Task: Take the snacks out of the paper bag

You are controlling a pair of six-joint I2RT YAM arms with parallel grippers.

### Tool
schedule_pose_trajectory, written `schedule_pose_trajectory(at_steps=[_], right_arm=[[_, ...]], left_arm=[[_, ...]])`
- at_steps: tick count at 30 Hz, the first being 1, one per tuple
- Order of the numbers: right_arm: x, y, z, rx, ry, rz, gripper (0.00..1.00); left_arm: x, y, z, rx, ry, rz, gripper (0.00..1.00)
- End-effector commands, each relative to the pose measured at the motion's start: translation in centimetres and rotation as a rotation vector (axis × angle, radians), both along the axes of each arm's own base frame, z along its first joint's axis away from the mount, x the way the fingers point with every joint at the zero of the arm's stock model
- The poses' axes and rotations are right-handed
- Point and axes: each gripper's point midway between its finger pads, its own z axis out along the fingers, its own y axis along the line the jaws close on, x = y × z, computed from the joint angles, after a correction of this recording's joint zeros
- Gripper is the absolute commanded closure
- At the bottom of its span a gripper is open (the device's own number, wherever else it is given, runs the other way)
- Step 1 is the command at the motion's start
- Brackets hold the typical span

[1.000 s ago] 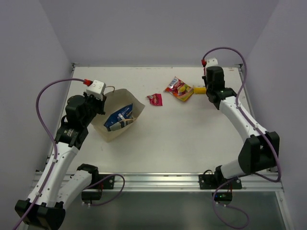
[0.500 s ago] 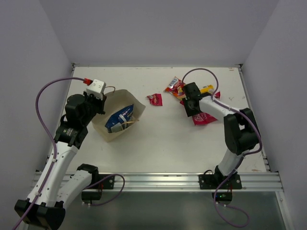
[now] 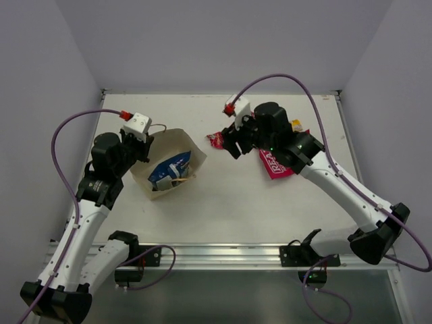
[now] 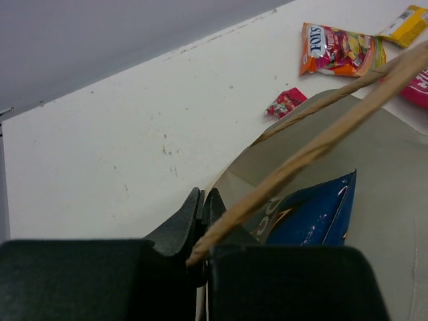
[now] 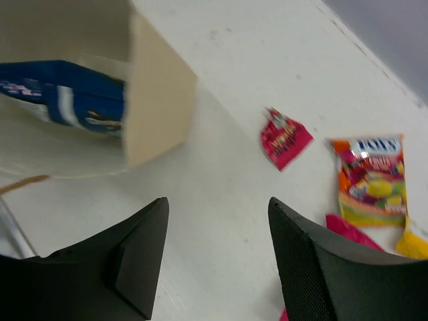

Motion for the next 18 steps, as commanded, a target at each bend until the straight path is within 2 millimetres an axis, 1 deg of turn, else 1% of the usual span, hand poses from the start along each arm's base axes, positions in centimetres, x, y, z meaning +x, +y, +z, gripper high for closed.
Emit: schedule_pose_trajectory(at_steps=[1,2,3,4,5,6,7,8,9,10,11,12,13,16,18], right_arm=[[-3.0,4.8,3.5,-0.005,-0.150,0.273,0.35],[-4.4,6.4,4.1,-0.010,-0.189,0.350,0.35],[-5.0,7.6,5.2,0.008,-0.212,0.403,0.34],[-5.8,8.5,5.5,0.015,-0.224,0.455,0.34],[-7.2,9.6,5.7,0.006,-0.247,0.532,0.34],[-8.1,10.5,6.4,0.022,-0.264,0.587,0.32],[-8.4,11.5,5.7,0.006,-0.258,0.624,0.32],[-9.5,12.5,5.0,-0.019,-0.258,0.677,0.31],[-9.8,13.1,5.5,-0.022,-0.269,0.697,0.30],[-10.2,14.4,4.0,-0.050,-0.240,0.732,0.30],[-10.7,14.8,3.0,-0.082,-0.219,0.759,0.30],[-10.8,15.4,3.2,-0.088,-0.223,0.773,0.30],[-11.4,16.4,1.9,-0.113,-0.200,0.802,0.29],[-12.4,17.7,0.8,-0.143,-0.201,0.840,0.27],[-12.2,18.5,-0.4,-0.156,-0.188,0.846,0.26]], left_arm=[[-0.6,-1.1,3.2,-0.014,-0.090,-0.073,1.00],[-0.7,-1.1,3.3,-0.011,-0.097,-0.080,1.00],[-0.8,-1.3,3.2,-0.011,-0.094,-0.092,1.00],[-0.9,-1.5,3.2,-0.012,-0.094,-0.102,1.00],[-1.0,-1.6,3.2,-0.011,-0.097,-0.113,1.00],[-1.1,-1.9,3.1,-0.012,-0.094,-0.131,1.00],[-1.4,-2.4,3.1,-0.018,-0.092,-0.161,1.00],[-1.4,-2.6,3.0,-0.022,-0.088,-0.175,1.00],[-1.5,-2.8,3.0,-0.025,-0.087,-0.188,1.00],[-1.5,-2.8,3.0,-0.026,-0.085,-0.188,1.00],[-1.5,-2.9,2.9,-0.026,-0.084,-0.189,1.00],[-1.5,-2.8,3.0,-0.026,-0.084,-0.188,1.00],[-1.5,-2.8,3.0,-0.023,-0.086,-0.187,1.00],[-1.6,-2.8,3.0,-0.025,-0.085,-0.185,1.00],[-1.7,-2.8,3.0,-0.027,-0.083,-0.188,1.00]])
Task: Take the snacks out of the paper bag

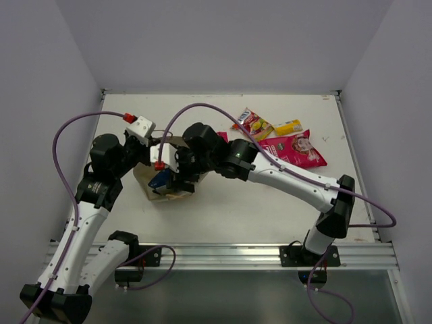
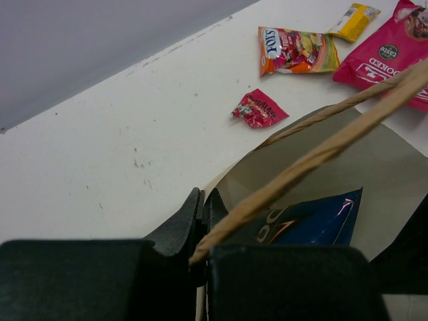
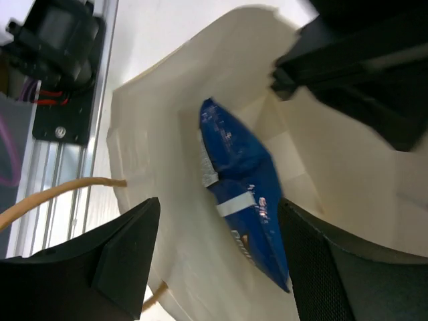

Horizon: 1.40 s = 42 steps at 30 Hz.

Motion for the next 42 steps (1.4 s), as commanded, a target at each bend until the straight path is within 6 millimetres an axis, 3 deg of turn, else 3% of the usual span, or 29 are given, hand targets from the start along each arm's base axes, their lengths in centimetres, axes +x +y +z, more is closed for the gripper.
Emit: schedule_pose_trajectory(at_steps=[1,6,14,19,21,24,26,29,30,32,36,42], right_arm=[[-0.5,0.8,0.0,-0.011,-0.027,0.049,0.26],[1.1,1.3,-4.0,-0.096,-0.038,0.004,0.21],[3.1,2.1,-7.6,-0.172,-0.074,-0.034,0.20],[2.7,2.3,-10.1,-0.224,-0.033,-0.011,0.20],[2.8,2.2,-10.8,-0.239,-0.027,-0.018,0.22],[3.0,2.1,-11.2,-0.251,-0.032,-0.029,0.33],[3.1,2.1,-10.5,-0.237,-0.040,-0.031,0.52],[3.0,2.2,-9.6,-0.209,-0.046,-0.024,0.73],[2.9,2.2,-8.9,-0.194,-0.048,-0.025,0.87],[2.7,2.3,-8.2,-0.173,-0.050,-0.020,0.97],[2.4,2.1,-5.4,-0.107,-0.062,-0.020,1.00],[1.1,0.9,2.4,0.073,-0.117,-0.014,1.00]], left_arm=[[-0.3,-0.6,2.7,-0.016,-0.075,-0.038,1.00],[-0.8,-0.7,3.1,-0.022,-0.083,-0.050,1.00],[-1.1,-1.0,3.0,-0.027,-0.078,-0.067,1.00],[-0.9,-0.9,3.0,-0.022,-0.079,-0.060,1.00],[-0.9,-0.9,2.9,-0.023,-0.075,-0.062,1.00],[-0.9,-0.9,2.9,-0.024,-0.074,-0.061,1.00],[-0.9,-0.9,2.8,-0.024,-0.073,-0.063,1.00],[-0.9,-0.9,2.9,-0.026,-0.075,-0.062,1.00],[-0.9,-1.0,2.9,-0.027,-0.072,-0.064,1.00],[-1.0,-0.9,3.0,-0.028,-0.075,-0.064,1.00],[-0.9,-0.8,2.6,-0.024,-0.068,-0.053,1.00],[-0.7,-0.7,1.8,-0.021,-0.049,-0.042,1.00]])
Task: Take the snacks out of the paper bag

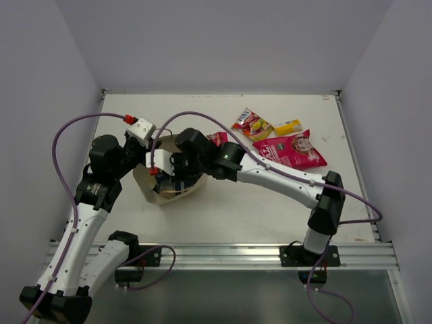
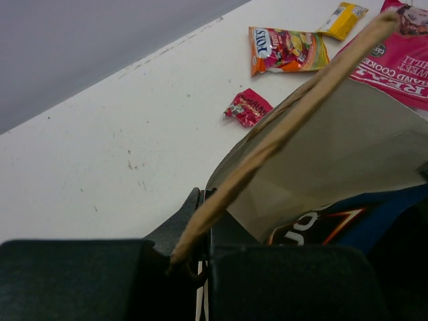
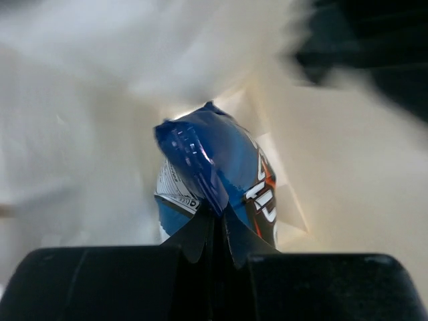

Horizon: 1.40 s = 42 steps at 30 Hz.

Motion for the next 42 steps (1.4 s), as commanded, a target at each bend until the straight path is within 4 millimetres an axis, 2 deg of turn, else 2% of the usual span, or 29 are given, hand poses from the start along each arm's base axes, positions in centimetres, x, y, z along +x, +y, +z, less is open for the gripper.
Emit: schedule_pose_trajectory(at_steps=[1,2,5,10,11,12,14,16,18,19,20,21,26,33,35,36,38,39,40,42], right_arm=[[-0.7,-0.9,10.0,0.245,-0.073,-0.002,1.00],[-1.4,-1.4,12.1,0.296,-0.085,0.013,1.00],[-2.5,-2.5,15.6,0.388,-0.099,0.034,1.00],[-3.8,-3.9,19.5,0.523,-0.123,0.043,1.00],[-3.9,-4.2,19.7,0.538,-0.124,0.039,1.00],[-4.1,-4.9,21.0,0.576,-0.138,0.031,1.00],[-4.2,-5.4,22.4,0.635,-0.157,0.018,1.00],[-4.4,-6.9,25.0,0.718,-0.188,-0.011,1.00],[-4.6,-7.9,26.0,0.757,-0.198,-0.031,1.00],[-4.9,-9.2,28.0,0.822,-0.215,-0.053,1.00],[-4.9,-9.7,28.0,0.838,-0.220,-0.068,1.00],[-5.2,-11.2,29.5,0.886,-0.233,-0.088,1.00],[-5.3,-14.9,32.1,0.992,-0.302,-0.168,1.00],[-1.6,-18.9,32.1,0.970,-0.416,-0.384,1.00],[-0.6,-19.4,31.2,0.954,-0.410,-0.423,1.00],[0.8,-20.0,30.5,0.929,-0.418,-0.470,1.00],[2.6,-20.0,27.6,0.858,-0.371,-0.524,1.00],[4.2,-20.4,26.2,0.821,-0.367,-0.568,1.00],[5.1,-20.1,23.9,0.777,-0.340,-0.589,1.00],[7.0,-19.6,20.8,0.702,-0.313,-0.628,1.00]], left_arm=[[0.0,-0.3,1.7,-0.020,-0.047,-0.008,1.00],[0.0,-0.2,1.5,-0.019,-0.042,-0.006,1.00],[0.0,-0.3,1.5,-0.022,-0.040,-0.009,1.00],[0.0,-0.4,1.4,-0.024,-0.037,-0.011,1.00],[0.0,-0.3,1.5,-0.022,-0.039,-0.010,1.00],[0.0,-0.3,1.4,-0.022,-0.037,-0.010,1.00],[0.0,-0.2,1.3,-0.021,-0.035,-0.002,1.00],[0.2,0.0,1.3,-0.019,-0.034,0.014,1.00],[0.5,0.5,1.0,-0.013,-0.023,0.045,1.00],[0.6,0.6,0.6,-0.011,-0.012,0.055,1.00],[0.8,0.9,0.5,-0.009,-0.003,0.074,1.00],[0.9,0.9,0.2,-0.010,0.010,0.081,1.00],[1.4,1.5,-0.3,-0.002,0.030,0.120,1.00],[1.9,2.9,0.0,0.010,0.030,0.211,1.00],[1.9,3.3,0.2,0.014,0.033,0.235,1.00],[2.1,3.7,0.2,0.017,0.034,0.257,1.00],[2.1,4.1,0.4,0.019,0.035,0.282,1.00],[2.2,4.2,0.2,0.017,0.044,0.291,1.00],[2.3,4.3,0.4,0.015,0.044,0.303,1.00],[2.4,4.6,0.2,0.015,0.054,0.324,1.00]])
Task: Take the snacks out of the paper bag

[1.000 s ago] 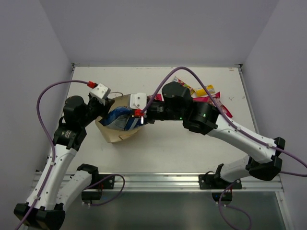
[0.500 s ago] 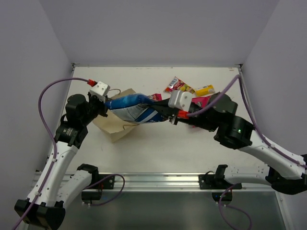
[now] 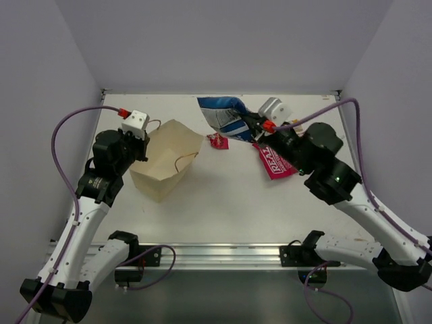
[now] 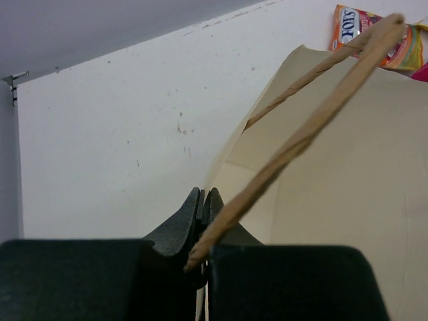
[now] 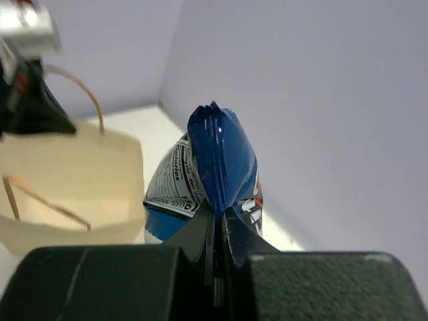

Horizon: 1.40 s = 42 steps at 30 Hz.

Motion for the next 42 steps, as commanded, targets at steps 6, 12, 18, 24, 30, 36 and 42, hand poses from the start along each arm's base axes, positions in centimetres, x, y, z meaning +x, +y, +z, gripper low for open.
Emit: schedule_pose_trajectory(at_steps=[6,12,18,24,30,36,42], right_arm=[[8.2,1.0,-13.5,-0.211,0.263,-0.161,1.00],[11.7,-0.4,-21.7,-0.394,0.338,-0.348,1.00],[10.5,-1.1,-27.1,-0.516,0.320,-0.470,1.00],[6.2,1.5,-35.3,-0.716,0.497,-0.363,1.00],[0.9,3.7,-39.2,-0.760,0.716,-0.170,0.60],[-1.6,5.2,-33.6,-0.615,0.765,-0.023,0.23],[-2.3,4.9,-23.8,-0.425,0.678,0.013,0.08]], left_arm=[[0.2,1.1,1.3,-0.022,0.004,0.090,1.00],[0.2,1.5,1.0,-0.020,0.008,0.115,1.00],[0.3,1.5,0.4,-0.023,0.017,0.115,1.00],[0.4,1.6,0.7,-0.022,0.008,0.121,1.00],[0.4,1.9,0.5,-0.015,0.011,0.138,1.00],[0.7,1.9,0.2,-0.050,0.029,0.165,1.00],[1.5,2.5,0.8,-0.053,0.030,0.215,1.00]])
